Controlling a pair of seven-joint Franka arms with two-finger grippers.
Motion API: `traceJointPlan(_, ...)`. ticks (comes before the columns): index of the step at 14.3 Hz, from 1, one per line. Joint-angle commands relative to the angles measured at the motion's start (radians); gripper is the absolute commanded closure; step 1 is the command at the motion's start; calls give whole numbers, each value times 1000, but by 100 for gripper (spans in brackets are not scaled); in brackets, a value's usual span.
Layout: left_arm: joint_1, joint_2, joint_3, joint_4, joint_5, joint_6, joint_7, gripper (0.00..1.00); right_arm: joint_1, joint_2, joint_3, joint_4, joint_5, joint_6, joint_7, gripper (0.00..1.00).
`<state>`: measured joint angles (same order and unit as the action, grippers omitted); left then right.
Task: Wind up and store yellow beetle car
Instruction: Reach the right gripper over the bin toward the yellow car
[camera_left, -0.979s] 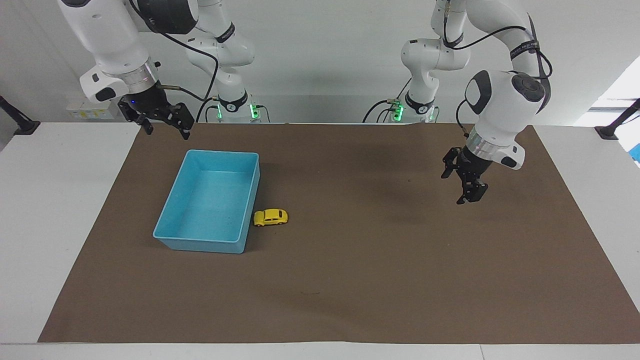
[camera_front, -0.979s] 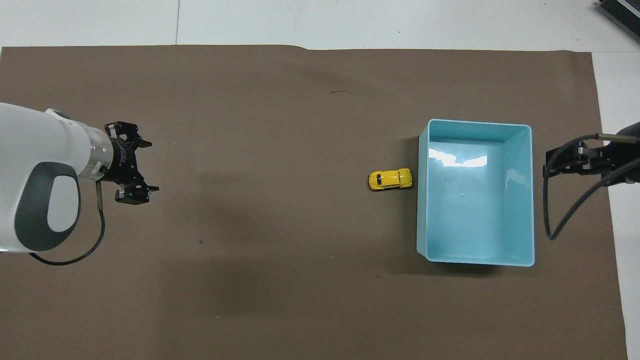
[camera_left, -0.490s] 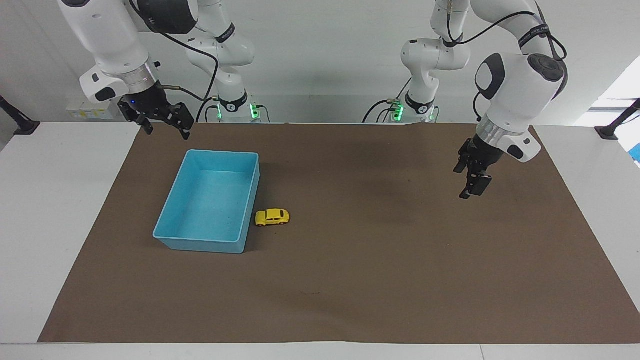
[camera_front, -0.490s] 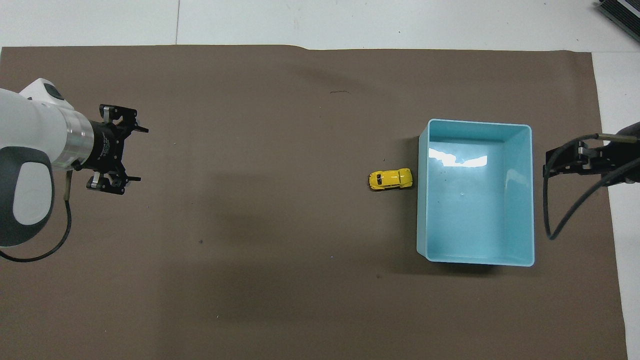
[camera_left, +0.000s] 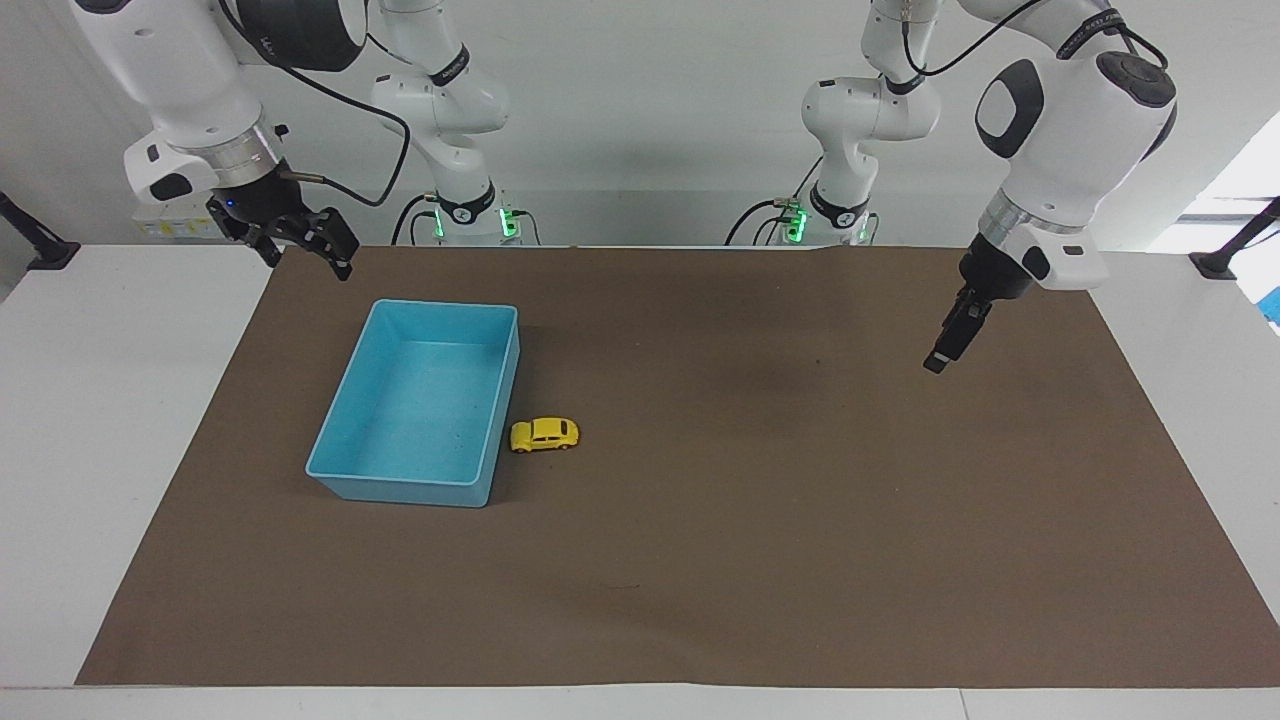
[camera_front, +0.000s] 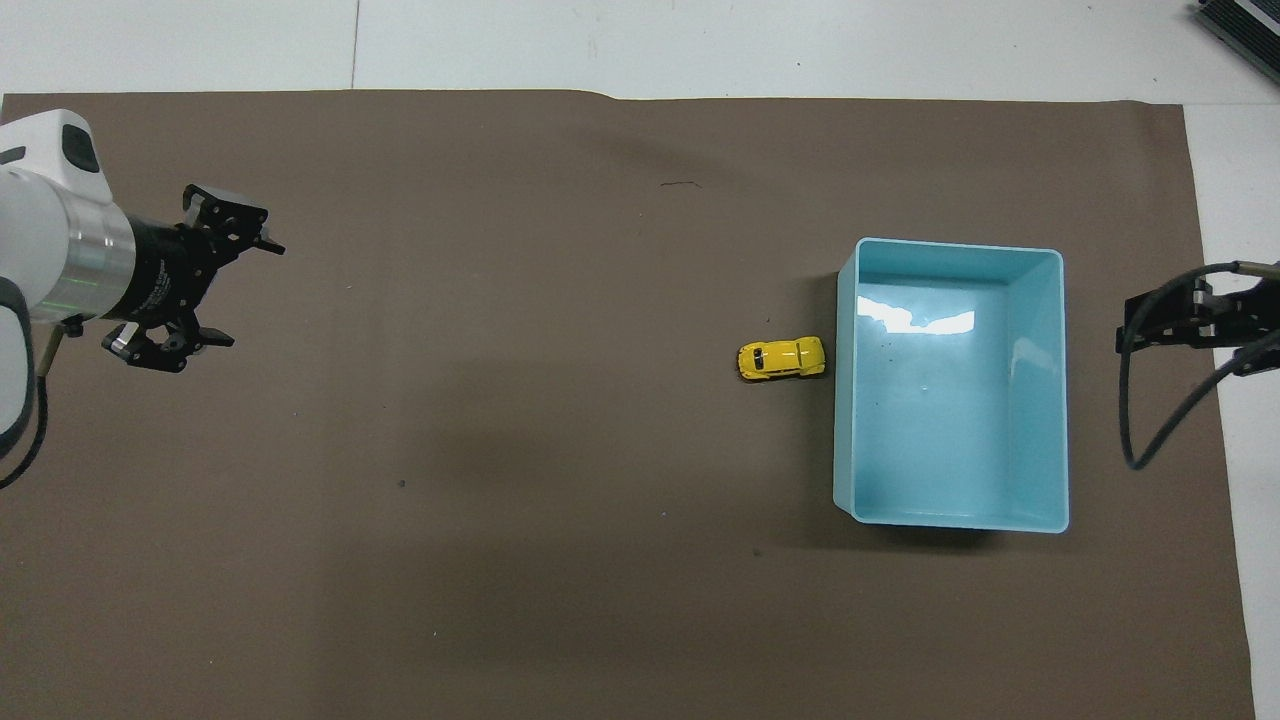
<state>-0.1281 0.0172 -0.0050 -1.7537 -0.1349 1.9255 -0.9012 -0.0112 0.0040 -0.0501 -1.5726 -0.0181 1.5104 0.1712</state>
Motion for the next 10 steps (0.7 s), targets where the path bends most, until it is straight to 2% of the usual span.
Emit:
traceJointPlan(1,36,-3,-13,20,15,-42,148,0,2,-21,6,-24,21,4,-19,0)
traceJointPlan(3,45,-16,-13,20,35,-78,282,0,4,-22,9,-24,23,4,-19,0)
traceJointPlan(7,84,-26,-13,19,41,-172,670,0,2,-19,13,-23,47,5,-38,0)
traceJointPlan(10,102,-31,-12,20,44,-246,870,0,11,-18,15,-23,46,22,-101,0)
